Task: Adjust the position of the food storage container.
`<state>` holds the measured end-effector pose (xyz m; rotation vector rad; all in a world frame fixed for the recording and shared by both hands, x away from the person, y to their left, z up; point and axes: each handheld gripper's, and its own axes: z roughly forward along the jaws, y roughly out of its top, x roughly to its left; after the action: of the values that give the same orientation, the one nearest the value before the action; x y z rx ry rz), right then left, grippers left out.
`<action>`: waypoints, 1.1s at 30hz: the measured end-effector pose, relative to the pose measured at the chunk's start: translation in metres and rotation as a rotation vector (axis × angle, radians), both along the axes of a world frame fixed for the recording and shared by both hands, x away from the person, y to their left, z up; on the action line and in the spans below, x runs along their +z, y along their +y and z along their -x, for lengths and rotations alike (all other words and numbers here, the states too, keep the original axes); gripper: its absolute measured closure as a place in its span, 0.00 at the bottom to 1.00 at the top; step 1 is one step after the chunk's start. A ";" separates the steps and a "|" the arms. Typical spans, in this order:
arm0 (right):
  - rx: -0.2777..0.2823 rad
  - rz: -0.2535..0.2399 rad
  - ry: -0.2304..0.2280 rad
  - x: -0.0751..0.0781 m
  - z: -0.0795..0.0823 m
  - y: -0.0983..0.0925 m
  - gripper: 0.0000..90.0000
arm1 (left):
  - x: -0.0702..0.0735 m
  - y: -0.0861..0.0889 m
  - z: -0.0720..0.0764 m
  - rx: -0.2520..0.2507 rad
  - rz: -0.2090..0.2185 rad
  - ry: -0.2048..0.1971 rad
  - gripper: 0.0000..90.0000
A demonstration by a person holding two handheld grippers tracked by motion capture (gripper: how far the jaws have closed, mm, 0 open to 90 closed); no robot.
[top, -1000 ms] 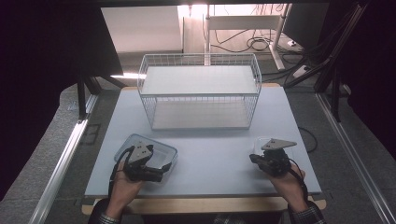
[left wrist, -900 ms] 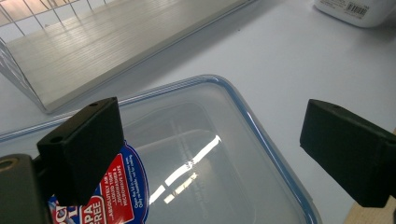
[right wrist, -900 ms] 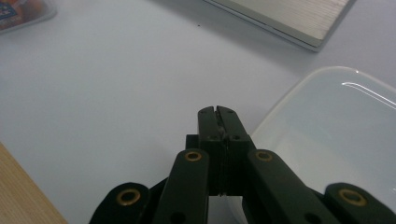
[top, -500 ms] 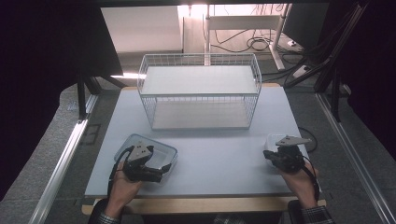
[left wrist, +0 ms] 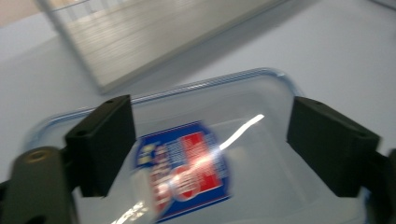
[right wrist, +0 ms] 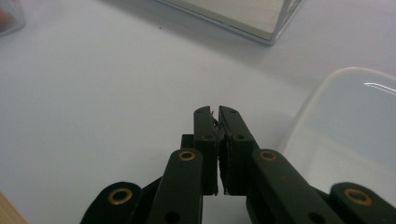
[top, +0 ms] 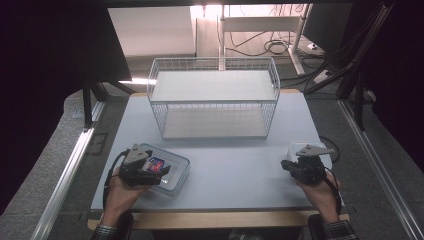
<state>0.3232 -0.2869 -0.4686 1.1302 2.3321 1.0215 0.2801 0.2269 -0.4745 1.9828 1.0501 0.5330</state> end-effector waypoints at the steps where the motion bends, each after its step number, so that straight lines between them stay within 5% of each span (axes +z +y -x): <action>1: 0.006 -0.003 -0.001 0.000 0.000 0.002 0.95 | 0.000 0.004 0.000 0.016 -0.014 0.002 0.24; 3: 0.020 -0.006 0.000 -0.001 0.001 0.006 0.94 | 0.000 0.017 -0.002 0.074 -0.053 0.011 0.31; 13: 0.054 -0.027 0.014 -0.004 0.003 0.016 0.88 | -0.005 0.077 -0.004 0.256 0.007 0.003 0.58; 17: 0.067 -0.038 0.011 -0.005 0.004 0.020 0.84 | -0.015 0.098 -0.005 0.320 0.039 0.034 0.68; 24: 0.087 -0.052 0.007 -0.006 0.007 0.026 0.76 | -0.039 0.106 -0.012 0.307 -0.003 0.160 0.94; 31: 0.109 -0.083 0.025 -0.005 0.009 0.030 0.77 | -0.045 0.093 -0.013 0.271 -0.035 0.212 1.00; 33: 0.122 -0.092 0.033 -0.006 0.010 0.033 0.80 | -0.046 0.094 -0.011 0.273 -0.001 0.224 1.00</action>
<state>0.3127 -0.2535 -0.4746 1.0565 2.4274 1.1731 0.2911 0.3206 -0.5201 1.9430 1.4735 0.4608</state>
